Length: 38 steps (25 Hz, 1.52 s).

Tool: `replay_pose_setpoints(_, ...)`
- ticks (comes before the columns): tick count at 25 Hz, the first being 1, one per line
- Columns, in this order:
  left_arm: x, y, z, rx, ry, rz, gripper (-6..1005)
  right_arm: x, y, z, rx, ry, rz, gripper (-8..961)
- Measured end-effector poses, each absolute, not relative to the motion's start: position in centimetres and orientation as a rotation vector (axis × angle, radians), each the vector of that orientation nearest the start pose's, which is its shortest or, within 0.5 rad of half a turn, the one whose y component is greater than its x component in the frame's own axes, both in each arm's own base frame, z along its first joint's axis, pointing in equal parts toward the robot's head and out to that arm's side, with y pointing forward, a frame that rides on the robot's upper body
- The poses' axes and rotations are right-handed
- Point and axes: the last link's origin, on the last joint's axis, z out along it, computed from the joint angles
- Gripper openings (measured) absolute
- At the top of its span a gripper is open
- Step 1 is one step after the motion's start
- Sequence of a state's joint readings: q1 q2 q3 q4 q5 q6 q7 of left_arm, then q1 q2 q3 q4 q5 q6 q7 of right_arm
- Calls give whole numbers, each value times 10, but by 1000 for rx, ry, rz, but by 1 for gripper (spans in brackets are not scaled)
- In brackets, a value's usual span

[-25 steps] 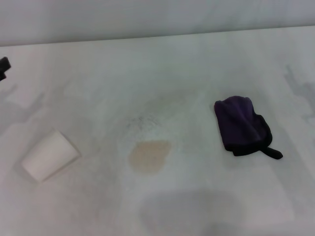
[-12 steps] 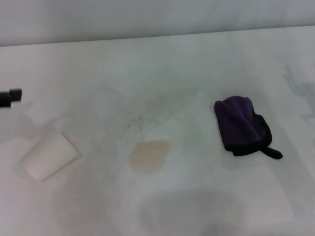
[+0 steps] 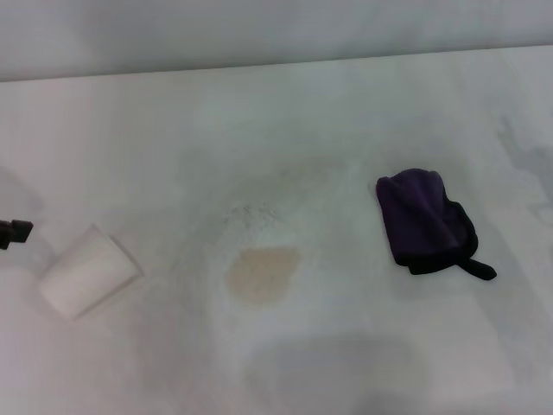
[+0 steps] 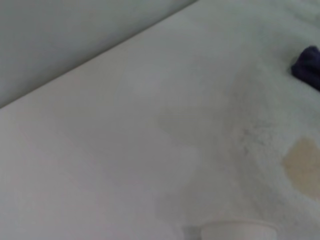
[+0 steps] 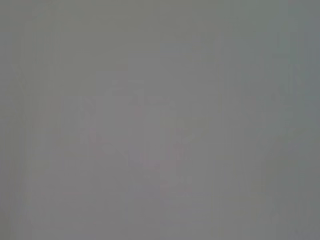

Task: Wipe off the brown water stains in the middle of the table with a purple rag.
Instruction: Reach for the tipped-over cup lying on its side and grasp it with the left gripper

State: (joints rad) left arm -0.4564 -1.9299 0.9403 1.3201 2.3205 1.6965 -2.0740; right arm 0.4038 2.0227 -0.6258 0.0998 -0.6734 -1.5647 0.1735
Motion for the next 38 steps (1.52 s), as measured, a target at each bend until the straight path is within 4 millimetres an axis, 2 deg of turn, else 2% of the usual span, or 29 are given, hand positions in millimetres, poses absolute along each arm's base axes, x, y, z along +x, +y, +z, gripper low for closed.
replay_pose_setpoints(9, -259, 332, 78, -2750, -811, 197, 877, 354, 288, 51, -1365, 359, 774, 844)
replay_pose_setpoints(21, -276, 332, 61, -2729, -849, 267, 880, 356, 286, 52, -1362, 365, 777, 844)
replay_pose_setpoints(38, -281, 340, 23, -2769, -721, 314, 876, 356, 286, 53, -1360, 369, 788, 843)
